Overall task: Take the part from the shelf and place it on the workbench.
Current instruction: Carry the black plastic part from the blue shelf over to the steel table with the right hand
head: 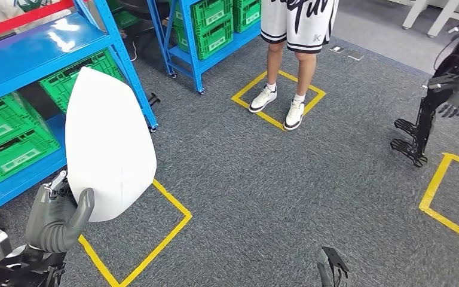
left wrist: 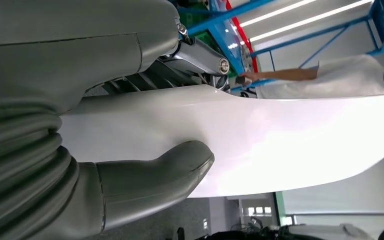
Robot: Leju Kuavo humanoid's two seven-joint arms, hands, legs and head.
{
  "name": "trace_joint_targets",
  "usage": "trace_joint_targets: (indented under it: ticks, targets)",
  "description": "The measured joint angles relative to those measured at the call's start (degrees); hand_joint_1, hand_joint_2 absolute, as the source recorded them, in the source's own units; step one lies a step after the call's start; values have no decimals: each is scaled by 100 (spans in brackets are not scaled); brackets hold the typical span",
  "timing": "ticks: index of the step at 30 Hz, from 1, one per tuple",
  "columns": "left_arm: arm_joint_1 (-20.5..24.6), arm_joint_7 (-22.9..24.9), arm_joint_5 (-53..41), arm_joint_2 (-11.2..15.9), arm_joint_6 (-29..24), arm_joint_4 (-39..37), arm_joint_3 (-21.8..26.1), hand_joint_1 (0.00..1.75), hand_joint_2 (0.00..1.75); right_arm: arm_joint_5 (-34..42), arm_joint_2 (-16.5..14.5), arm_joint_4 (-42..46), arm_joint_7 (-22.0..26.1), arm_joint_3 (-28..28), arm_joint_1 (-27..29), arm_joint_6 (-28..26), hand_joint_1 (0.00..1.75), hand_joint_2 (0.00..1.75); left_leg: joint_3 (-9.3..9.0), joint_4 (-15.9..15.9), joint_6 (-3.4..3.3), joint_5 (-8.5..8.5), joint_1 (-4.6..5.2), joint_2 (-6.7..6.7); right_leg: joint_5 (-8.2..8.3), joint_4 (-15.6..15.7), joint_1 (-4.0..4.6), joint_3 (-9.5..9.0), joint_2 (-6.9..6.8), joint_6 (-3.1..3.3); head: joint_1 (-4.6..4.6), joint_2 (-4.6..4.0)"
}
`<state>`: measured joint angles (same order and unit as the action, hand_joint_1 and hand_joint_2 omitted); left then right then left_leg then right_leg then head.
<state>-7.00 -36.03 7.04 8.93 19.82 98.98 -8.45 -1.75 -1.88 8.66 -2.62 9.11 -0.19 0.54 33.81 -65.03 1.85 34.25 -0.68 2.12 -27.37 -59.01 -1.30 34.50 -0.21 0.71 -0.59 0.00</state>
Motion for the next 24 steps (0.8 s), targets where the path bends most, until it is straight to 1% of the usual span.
trace_joint_targets:
  ticks: [1,2,3,4,5,6,7,8,9,10,11,12,13,14,15,16,17,18,19,20,21,22,23,24]
  targets:
    - [-8,1,0,0,0,-7,-1,175,175,1,-1,-1,0,0,-4,1,0,0,159,-380,6,198,-2,-115,10,-2,2,15,62,13,-7,0]
    - [-15,4,0,1,0,-15,-2,175,175,1,-3,-1,-1,0,-5,1,0,0,305,-718,6,334,-2,-168,19,-4,7,28,133,18,-11,0]
    - [-19,10,0,1,1,-25,-3,175,175,2,-4,-2,-4,0,-2,1,0,0,389,-914,0,373,0,-190,26,-8,13,39,207,17,-12,0]
    - [-18,17,0,1,2,-30,-4,175,175,2,-5,-2,-11,0,1,1,0,0,367,-883,-14,291,0,-204,35,-11,17,45,284,11,-12,0]
    - [-12,26,0,1,4,-33,-5,175,175,3,-7,-2,-21,0,3,1,0,0,238,-626,-35,112,0,-234,43,-15,18,47,362,0,-12,0]
    - [-5,34,0,1,7,-36,-5,175,175,4,-8,-2,-30,0,2,1,0,0,44,-228,-60,-95,-2,-314,53,-18,15,48,438,-14,-13,0]
    - [2,39,0,1,9,-39,-5,175,175,5,-12,-1,-37,0,-2,-1,0,0,-139,161,-86,-243,-4,-449,67,-23,17,58,512,-38,-10,0]
    - [7,42,0,2,10,-43,-5,175,175,6,-17,-1,-44,0,-8,-3,0,0,-266,445,-106,-333,-2,-559,86,-23,10,75,581,-70,-11,0]
    - [9,43,0,5,11,-48,-5,175,175,7,-21,-1,-49,0,-10,-7,0,0,-323,591,-125,-354,7,-638,107,-18,-1,97,643,-109,-10,0]
    - [9,43,0,9,14,-52,-6,175,175,8,-27,-1,-55,0,-6,-10,0,0,-326,619,-145,-341,22,-651,133,-6,-13,120,703,-154,-9,0]
    - [11,41,0,11,19,-54,-7,175,175,9,-32,-2,-60,0,4,-14,0,0,-329,626,-174,-359,33,-590,161,15,-27,137,765,-200,-10,0]
    - [14,40,0,13,29,-55,-9,175,175,11,-37,-2,-64,0,18,-16,0,0,-340,648,-217,-385,31,-520,168,11,-33,154,749,-232,-6,0]
    - [13,40,0,13,42,-54,-10,175,175,14,-43,-2,-66,0,24,-18,0,0,-352,675,-263,-414,26,-447,123,-55,-22,197,638,-257,6,0]
    - [10,41,0,12,54,-53,-12,175,175,17,-48,-2,-66,0,18,-21,0,0,-359,702,-302,-440,20,-367,11,-227,-5,285,478,-275,20,0]
    - [3,47,-2,13,66,-54,-14,175,175,20,-50,-2,-66,0,4,-26,0,0,-352,715,-330,-456,21,-282,-166,-525,9,424,288,-285,33,0]
    - [-7,52,-4,14,72,-56,-14,175,175,22,-52,-2,-64,0,-12,-32,0,0,-339,715,-346,-459,31,-208,-362,-884,24,591,157,-300,44,0]
    - [-13,57,-7,14,75,-60,-16,175,175,23,-52,-2,-63,0,-22,-40,0,0,-325,707,-352,-457,41,-125,-526,-1252,26,750,105,-314,46,0]
    - [-18,62,-10,13,76,-65,-19,175,175,24,-52,-2,-63,0,-23,-45,0,0,-313,698,-355,-455,47,-43,-605,-1492,27,840,85,-321,46,0]
    - [-21,63,-12,8,74,-68,-22,175,175,25,-52,-2,-63,0,-19,-49,0,0,-304,688,-356,-452,51,35,-582,-1524,27,822,71,-322,47,0]
    - [-22,64,-14,2,70,-72,-25,175,175,27,-52,-2,-63,0,-14,-52,0,0,-299,678,-355,-446,53,112,-476,-1349,30,693,45,-316,48,0]
    - [-23,68,-16,-5,66,-73,-27,175,175,37,-52,-2,-63,0,-13,-53,0,0,-300,666,-348,-438,54,183,-313,-965,37,453,-28,-301,48,0]
    - [-23,78,-17,-13,62,-73,-30,175,175,52,-52,-2,-60,0,-16,-54,0,0,-298,651,-332,-423,67,246,-191,-560,60,210,-141,-273,48,0]
    - [-17,99,-20,-20,62,-76,-36,175,175,81,-52,-2,-50,1,-19,-54,0,0,-298,634,-311,-407,79,304,-99,-234,81,29,-224,-237,45,0]
    - [-2,129,-26,-33,72,-85,-46,175,175,119,-53,-2,-38,5,-18,-54,0,0,-300,623,-287,-395,92,350,-58,-36,103,-73,-282,-203,42,0]
